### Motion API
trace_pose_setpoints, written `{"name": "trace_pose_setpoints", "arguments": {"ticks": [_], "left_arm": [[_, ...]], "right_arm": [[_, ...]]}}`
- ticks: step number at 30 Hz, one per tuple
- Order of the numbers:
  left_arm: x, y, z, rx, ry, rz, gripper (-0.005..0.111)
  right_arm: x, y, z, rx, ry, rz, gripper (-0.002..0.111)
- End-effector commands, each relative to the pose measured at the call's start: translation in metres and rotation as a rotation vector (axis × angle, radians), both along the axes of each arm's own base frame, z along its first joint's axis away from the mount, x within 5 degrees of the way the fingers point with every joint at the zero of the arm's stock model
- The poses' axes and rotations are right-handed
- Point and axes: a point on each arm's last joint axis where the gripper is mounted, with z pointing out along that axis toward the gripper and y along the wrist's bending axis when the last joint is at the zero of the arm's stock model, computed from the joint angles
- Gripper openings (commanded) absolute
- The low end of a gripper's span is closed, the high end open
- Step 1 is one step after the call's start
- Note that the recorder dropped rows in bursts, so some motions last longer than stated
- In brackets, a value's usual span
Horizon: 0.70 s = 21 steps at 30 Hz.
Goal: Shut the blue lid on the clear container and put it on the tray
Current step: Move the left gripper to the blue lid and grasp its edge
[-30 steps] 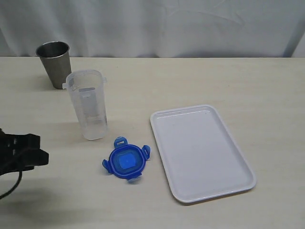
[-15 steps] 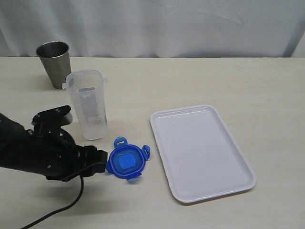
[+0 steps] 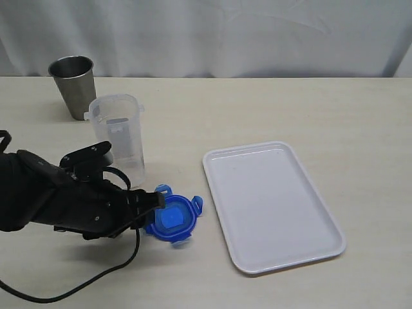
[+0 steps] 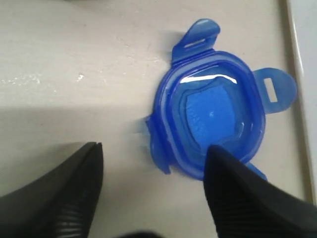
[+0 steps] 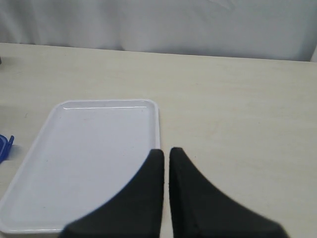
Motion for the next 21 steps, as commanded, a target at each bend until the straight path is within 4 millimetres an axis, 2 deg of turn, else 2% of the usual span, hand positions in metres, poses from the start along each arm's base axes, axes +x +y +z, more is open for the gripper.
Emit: {"name": "trace_pose_setpoints", "arguments": {"ticks": [1,5,11,17,18,21], "left_arm": [[0.0,-0.003,-0.004,-0.01,0.022,0.027,0.062],[0.0,-0.003,-0.015,-0.003,0.064,0.05,0.062],[0.01,-0.019,-0.002,-0.092,0.062,0.001,0.062],[0.009,-0.021,-0.002,-0.103,0.07,-0.011,0.062],[0.009,-0.021,-0.002,-0.103,0.07,-0.011,0.06],[0.008,-0.021,-0.002,-0.094,0.067,-0.038,0.042]], "right_arm": [[0.0,0.0,-0.001,-0.002,-0.005,0.003,0.004],[0.0,0.0,-0.001,-0.002,-0.005,0.003,0.004],[0.0,0.0,-0.001,-0.002,-0.005,0.003,0.004],[0.0,0.0,-0.001,-0.002,-0.005,0.003,0.004],[0.0,0.0,-0.001,-0.002,-0.005,0.003,0.004],[0.0,0.0,-0.001,-0.002,-0.005,0.003,0.004]]}}
